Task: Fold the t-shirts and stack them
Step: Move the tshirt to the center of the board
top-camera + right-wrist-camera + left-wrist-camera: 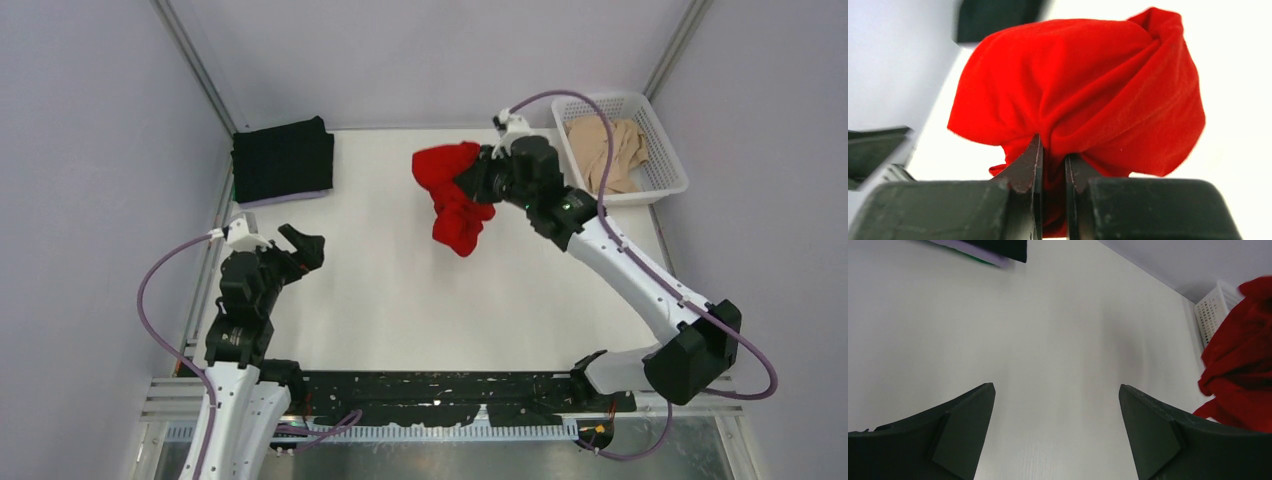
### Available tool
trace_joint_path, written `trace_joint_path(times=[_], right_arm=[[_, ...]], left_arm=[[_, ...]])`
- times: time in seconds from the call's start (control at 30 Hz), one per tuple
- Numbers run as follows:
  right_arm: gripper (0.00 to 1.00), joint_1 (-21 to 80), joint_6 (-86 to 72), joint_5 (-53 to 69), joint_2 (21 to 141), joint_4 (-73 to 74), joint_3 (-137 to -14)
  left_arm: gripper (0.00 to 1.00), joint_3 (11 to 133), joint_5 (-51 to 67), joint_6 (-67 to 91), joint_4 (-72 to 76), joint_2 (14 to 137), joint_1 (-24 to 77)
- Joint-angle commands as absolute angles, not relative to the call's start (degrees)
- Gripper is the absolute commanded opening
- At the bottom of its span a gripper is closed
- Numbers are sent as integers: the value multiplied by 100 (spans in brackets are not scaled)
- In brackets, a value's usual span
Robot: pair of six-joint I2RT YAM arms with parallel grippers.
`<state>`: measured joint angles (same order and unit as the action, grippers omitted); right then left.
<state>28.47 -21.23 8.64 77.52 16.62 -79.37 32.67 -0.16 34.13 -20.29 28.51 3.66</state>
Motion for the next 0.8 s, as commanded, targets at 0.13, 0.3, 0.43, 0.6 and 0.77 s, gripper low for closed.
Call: trace_joint_path(times=[0.13, 0.3, 0.43, 0.6, 0.77], right_arm=[[5, 4306, -3684, -2233, 7636, 328, -6090], [9, 4602, -3992, -2505, 8657, 36, -6388], [27, 4601, -3833, -2279, 9293, 306, -7328], [95, 4601, -3552, -2350, 9188, 464, -7344], [95, 4399, -3347, -2837, 8542, 493, -6574]], left_arm=[[99, 3216, 467, 3577, -1766, 3140, 356], [99, 3166, 987, 3897, -1672, 3486, 361], [99, 3264, 1147, 3929, -1944, 3803, 365], [99, 3258, 1135, 3922, -2173, 3847, 387], [99, 3177, 981, 4084, -2030, 3842, 885]])
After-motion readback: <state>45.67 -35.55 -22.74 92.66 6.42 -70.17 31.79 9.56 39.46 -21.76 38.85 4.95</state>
